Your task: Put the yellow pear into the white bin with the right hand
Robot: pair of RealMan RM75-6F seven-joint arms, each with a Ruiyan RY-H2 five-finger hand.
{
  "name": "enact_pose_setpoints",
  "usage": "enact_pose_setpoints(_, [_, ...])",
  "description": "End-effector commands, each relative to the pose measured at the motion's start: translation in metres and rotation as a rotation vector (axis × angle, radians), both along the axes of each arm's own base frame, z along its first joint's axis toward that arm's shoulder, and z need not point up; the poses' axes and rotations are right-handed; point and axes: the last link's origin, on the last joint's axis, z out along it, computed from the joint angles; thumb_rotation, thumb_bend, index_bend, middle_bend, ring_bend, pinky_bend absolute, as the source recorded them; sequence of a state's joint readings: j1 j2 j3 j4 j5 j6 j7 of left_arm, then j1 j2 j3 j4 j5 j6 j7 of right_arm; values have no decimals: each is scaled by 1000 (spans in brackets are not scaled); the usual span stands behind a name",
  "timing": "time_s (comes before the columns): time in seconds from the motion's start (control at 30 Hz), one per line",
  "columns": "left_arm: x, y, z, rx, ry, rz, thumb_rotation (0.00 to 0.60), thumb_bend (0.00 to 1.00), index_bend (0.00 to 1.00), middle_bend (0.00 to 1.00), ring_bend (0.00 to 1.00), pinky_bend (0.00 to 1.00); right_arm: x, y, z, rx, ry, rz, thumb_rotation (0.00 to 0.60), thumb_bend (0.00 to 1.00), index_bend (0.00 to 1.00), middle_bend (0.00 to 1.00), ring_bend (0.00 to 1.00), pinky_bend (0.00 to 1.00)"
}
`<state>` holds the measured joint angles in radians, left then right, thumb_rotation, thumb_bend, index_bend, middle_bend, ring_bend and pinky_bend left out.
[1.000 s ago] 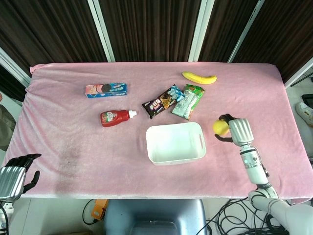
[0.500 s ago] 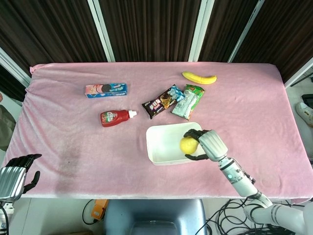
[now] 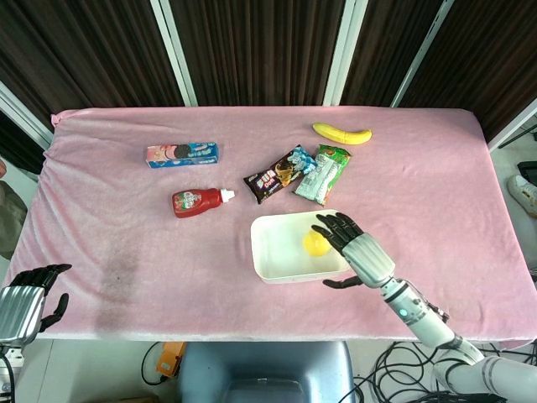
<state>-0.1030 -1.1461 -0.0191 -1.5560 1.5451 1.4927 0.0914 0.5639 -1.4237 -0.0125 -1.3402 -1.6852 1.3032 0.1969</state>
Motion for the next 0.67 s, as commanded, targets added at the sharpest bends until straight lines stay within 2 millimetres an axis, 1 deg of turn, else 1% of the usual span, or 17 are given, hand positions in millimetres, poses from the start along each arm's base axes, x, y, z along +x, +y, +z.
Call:
enact_pose_setpoints(0.03, [0, 0, 0, -1, 1, 0, 600, 449, 277, 328, 307, 343, -14, 15, 16, -12, 22, -33, 600, 233, 71, 0, 0, 122])
enact_pose_setpoints(0.13, [0, 1, -1, -2, 2, -1, 600, 448, 277, 328, 307, 342, -36, 39, 37, -23, 84, -131, 600, 234, 77, 0, 0, 125])
enact_pose_setpoints(0.2, [0, 1, -1, -4, 3, -1, 600, 448, 277, 328, 307, 342, -50, 60, 51, -34, 135, -210, 600, 235, 72, 0, 0, 129])
enact_pose_setpoints(0.27, [0, 0, -1, -4, 5, -1, 600, 449, 278, 328, 307, 342, -62, 79, 62, -42, 195, -265, 600, 232, 55, 0, 0, 139])
enact_pose_setpoints(0.37, [1, 0, -1, -1, 5, -4, 600, 449, 277, 328, 307, 343, -76, 99, 72, -83, 276, -287, 600, 232, 23, 0, 0, 157])
enact_pose_setpoints(0.5, [2, 0, -1, 3, 8, -9, 600, 448, 277, 329, 306, 343, -93, 113, 75, -140, 343, -327, 600, 234, 9, 0, 0, 158])
enact_pose_setpoints(0.67, [3, 0, -3, -5, 12, -11, 600, 448, 277, 329, 307, 343, -93, 116, 71, -162, 344, -317, 600, 235, 0, 0, 0, 160])
